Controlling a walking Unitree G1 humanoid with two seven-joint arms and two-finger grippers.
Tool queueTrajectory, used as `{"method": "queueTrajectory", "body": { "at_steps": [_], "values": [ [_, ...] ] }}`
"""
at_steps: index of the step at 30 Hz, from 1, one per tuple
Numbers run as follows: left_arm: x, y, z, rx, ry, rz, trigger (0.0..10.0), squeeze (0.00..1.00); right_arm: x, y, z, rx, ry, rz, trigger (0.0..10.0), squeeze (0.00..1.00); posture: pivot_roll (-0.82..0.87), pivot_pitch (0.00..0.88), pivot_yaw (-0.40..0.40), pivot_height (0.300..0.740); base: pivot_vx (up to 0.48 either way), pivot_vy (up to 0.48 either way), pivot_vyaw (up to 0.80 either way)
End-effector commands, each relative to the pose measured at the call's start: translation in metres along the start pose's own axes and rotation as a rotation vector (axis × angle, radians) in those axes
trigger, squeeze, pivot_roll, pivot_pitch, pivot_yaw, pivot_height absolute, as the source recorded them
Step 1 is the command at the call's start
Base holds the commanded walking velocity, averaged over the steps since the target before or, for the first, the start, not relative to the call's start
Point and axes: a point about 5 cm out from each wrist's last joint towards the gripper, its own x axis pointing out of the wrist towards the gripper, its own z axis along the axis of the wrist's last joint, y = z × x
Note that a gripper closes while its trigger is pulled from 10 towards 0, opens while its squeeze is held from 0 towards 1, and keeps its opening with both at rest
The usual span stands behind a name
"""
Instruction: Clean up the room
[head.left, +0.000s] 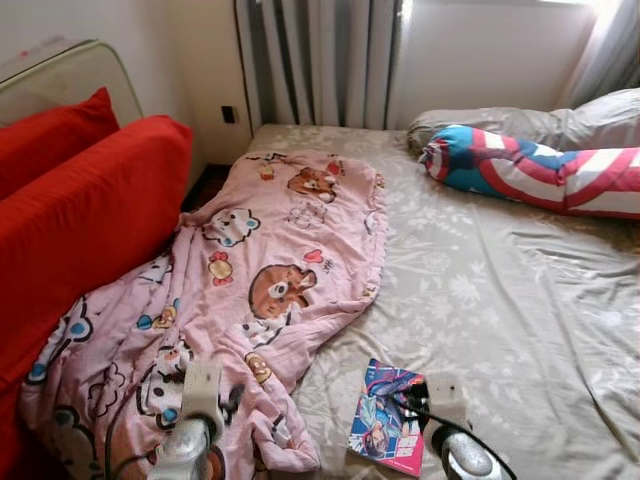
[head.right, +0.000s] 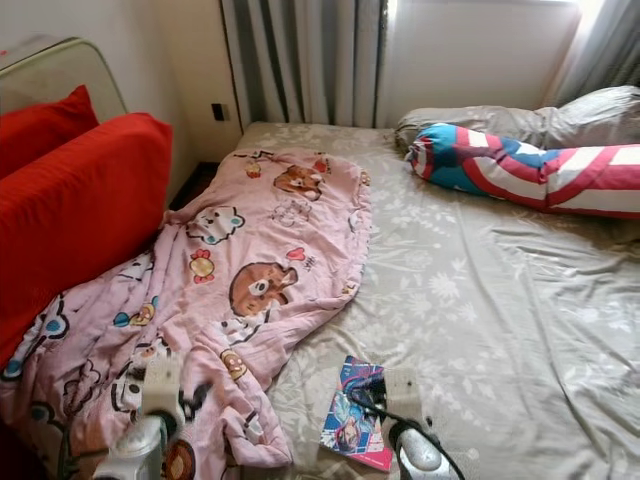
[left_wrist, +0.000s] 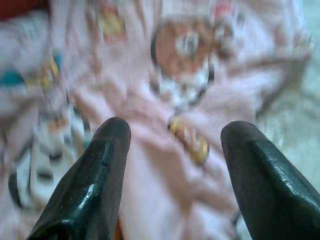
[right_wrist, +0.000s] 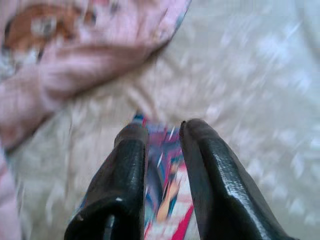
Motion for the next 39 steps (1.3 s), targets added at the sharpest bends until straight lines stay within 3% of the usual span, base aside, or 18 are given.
{"method": "queueTrajectory", "body": {
  "at_steps": [1, 7, 26, 35, 39],
  "values": [
    [-0.002, -0.001, 0.001, -0.013, -0.039, -0.007, 10.0, 0.0, 0.001, -0.001, 0.009, 0.015, -0.07, -0.003, 10.0, 0.0, -0.1, 0.009, -0.011, 0.74, 0.0, 0.0, 0.0],
    [-0.012, -0.007, 0.0, -0.025, -0.121, -0.008, 10.0, 0.0, -0.006, 0.005, 0.013, 0.047, -0.175, 0.005, 10.0, 0.0, -0.1, 0.005, -0.023, 0.74, 0.0, 0.0, 0.0],
    [-0.012, -0.005, 0.001, -0.028, -0.118, 0.005, 10.0, 0.0, -0.003, 0.007, 0.013, 0.044, -0.132, -0.008, 10.0, 0.0, -0.1, 0.038, -0.018, 0.74, 0.0, 0.0, 0.0],
    [-0.011, -0.003, 0.002, -0.026, -0.115, 0.008, 10.0, 0.0, -0.001, 0.011, 0.016, 0.04, -0.135, -0.009, 10.0, 0.0, -0.09, 0.047, -0.013, 0.695, 0.0, 0.0, 0.0],
    [-0.011, -0.003, 0.002, -0.026, -0.115, 0.009, 10.0, 0.0, -0.002, 0.008, 0.016, 0.056, -0.157, -0.005, 10.0, 0.0, -0.09, 0.049, -0.013, 0.695, 0.0, 0.0, 0.0]
  ]
}}
